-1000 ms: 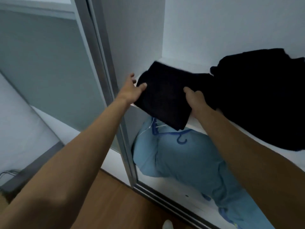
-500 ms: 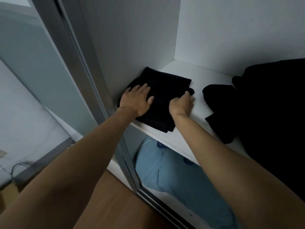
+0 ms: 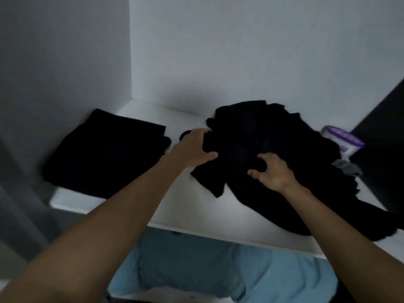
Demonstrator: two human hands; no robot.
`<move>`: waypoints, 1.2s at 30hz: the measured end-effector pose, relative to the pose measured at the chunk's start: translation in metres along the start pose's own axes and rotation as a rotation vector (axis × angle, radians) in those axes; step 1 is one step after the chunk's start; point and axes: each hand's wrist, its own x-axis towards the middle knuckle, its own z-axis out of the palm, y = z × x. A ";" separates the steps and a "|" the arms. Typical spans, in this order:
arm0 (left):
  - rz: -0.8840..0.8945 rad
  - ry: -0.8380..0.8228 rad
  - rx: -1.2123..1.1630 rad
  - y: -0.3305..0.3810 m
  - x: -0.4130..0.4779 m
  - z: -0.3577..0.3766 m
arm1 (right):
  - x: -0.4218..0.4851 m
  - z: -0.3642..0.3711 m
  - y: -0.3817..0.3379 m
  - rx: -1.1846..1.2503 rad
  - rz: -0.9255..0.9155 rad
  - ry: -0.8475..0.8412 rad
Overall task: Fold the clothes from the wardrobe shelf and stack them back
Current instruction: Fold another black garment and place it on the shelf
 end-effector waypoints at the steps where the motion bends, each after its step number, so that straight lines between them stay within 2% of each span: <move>1: -0.006 -0.064 -0.013 0.007 0.007 0.010 | -0.005 0.004 0.010 0.022 0.013 -0.006; 4: -0.004 -0.182 0.097 0.015 0.014 0.039 | -0.017 0.012 0.024 0.018 -0.007 0.177; 6: 0.027 -0.112 0.127 0.017 0.014 0.049 | -0.020 0.014 0.024 0.032 0.006 0.262; 10: 0.073 0.095 -0.097 0.021 0.010 0.051 | -0.026 0.003 0.024 0.340 -0.013 0.503; 12: 0.039 0.106 -0.314 0.024 0.009 0.043 | -0.036 -0.009 0.021 0.500 -0.050 0.598; 14: 0.006 0.068 -0.420 0.025 0.010 0.034 | -0.049 -0.024 0.018 0.696 -0.049 0.603; 17: -0.011 0.017 -0.343 0.026 0.008 0.027 | -0.069 -0.042 0.011 0.915 -0.068 0.500; 20: -0.091 -0.015 -0.390 0.040 -0.001 0.023 | -0.092 -0.035 -0.002 1.018 -0.101 0.295; 22: -0.133 0.066 -0.192 0.056 -0.010 0.025 | -0.115 -0.019 -0.008 1.029 -0.148 0.133; 23: -0.103 0.076 -0.172 0.065 -0.016 0.027 | -0.128 -0.011 -0.007 1.046 -0.164 0.048; 25: -0.006 -0.079 -0.290 0.086 -0.027 0.035 | -0.154 0.000 0.004 1.064 -0.191 -0.112; 27: -0.019 -0.351 -0.376 0.106 -0.038 0.049 | -0.176 0.004 0.021 0.914 -0.254 -0.260; 29: -0.104 -0.502 -0.454 0.125 -0.049 0.066 | -0.194 0.010 0.034 0.731 -0.326 -0.380; 31: -0.145 -0.511 -0.483 0.140 -0.059 0.090 | -0.207 0.016 0.045 0.653 -0.352 -0.411; 36: -0.148 -0.446 -0.374 0.157 -0.085 0.139 | -0.227 0.031 0.080 0.573 -0.343 -0.408</move>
